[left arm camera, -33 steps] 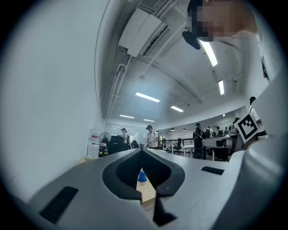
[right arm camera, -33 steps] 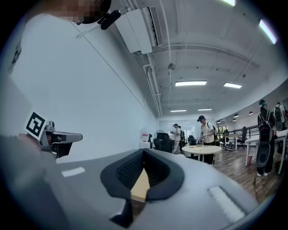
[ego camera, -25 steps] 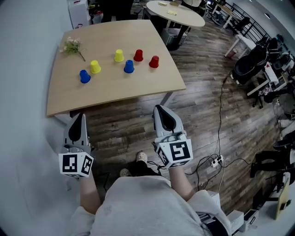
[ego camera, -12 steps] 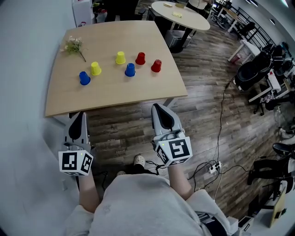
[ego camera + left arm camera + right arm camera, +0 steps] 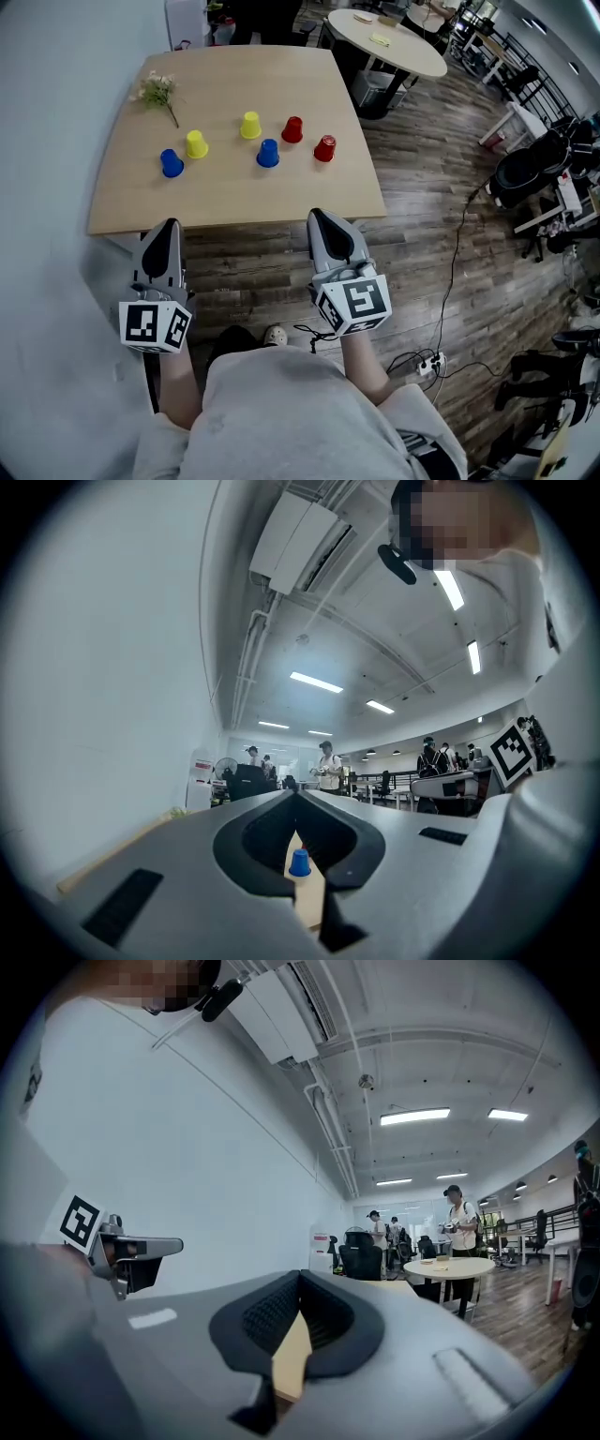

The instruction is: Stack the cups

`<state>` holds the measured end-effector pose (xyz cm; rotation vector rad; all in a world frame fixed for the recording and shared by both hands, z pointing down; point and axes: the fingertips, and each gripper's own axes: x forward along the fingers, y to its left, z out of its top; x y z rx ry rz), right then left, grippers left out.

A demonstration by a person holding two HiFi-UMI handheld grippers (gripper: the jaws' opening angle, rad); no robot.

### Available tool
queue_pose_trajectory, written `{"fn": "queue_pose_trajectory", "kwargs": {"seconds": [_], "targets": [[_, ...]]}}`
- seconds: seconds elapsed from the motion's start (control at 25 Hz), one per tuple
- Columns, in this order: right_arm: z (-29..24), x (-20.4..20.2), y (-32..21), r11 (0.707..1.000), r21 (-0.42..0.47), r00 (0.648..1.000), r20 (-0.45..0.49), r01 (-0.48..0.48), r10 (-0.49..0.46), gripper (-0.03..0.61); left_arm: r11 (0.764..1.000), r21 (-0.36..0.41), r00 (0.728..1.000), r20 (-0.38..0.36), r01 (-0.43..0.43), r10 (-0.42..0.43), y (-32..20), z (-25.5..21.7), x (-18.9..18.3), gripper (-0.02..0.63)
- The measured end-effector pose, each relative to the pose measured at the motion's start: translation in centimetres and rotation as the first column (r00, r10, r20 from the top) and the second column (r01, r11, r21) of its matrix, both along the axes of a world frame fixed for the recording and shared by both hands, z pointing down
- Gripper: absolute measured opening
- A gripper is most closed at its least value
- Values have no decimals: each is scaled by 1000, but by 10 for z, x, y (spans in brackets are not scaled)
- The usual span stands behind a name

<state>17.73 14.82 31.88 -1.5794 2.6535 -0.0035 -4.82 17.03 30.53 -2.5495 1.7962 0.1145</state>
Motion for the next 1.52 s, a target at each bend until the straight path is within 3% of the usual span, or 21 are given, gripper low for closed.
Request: {"fn": "queue_pose_trajectory", "kwargs": {"seconds": [0.4, 0.8, 1.08, 1.32, 1.36, 1.52], "targets": [[10, -6, -49, 999, -31, 999, 36, 25, -24, 12, 999, -24, 999, 6, 33, -33, -41, 7, -8, 8], [13, -46, -141, 999, -46, 999, 36, -25, 27, 12, 999, -42, 1000, 10, -6, 7, -144, 13, -52, 8], [24, -82, -198, 995, -79, 997, 31, -64, 66, 12, 995, -102, 999, 21, -22, 25, -213, 37, -95, 8], [39, -109, -228, 989, -123, 996, 15, -82, 85, 12, 974, -219, 996, 44, -61, 72, -253, 87, -118, 9], [42, -114, -232, 988, -129, 996, 11, -84, 86, 12, 967, -247, 996, 49, -64, 78, -259, 99, -122, 18], [51, -132, -246, 984, -155, 996, -5, -89, 90, 12, 926, -372, 993, 69, -64, 97, -278, 155, -139, 173]]}}
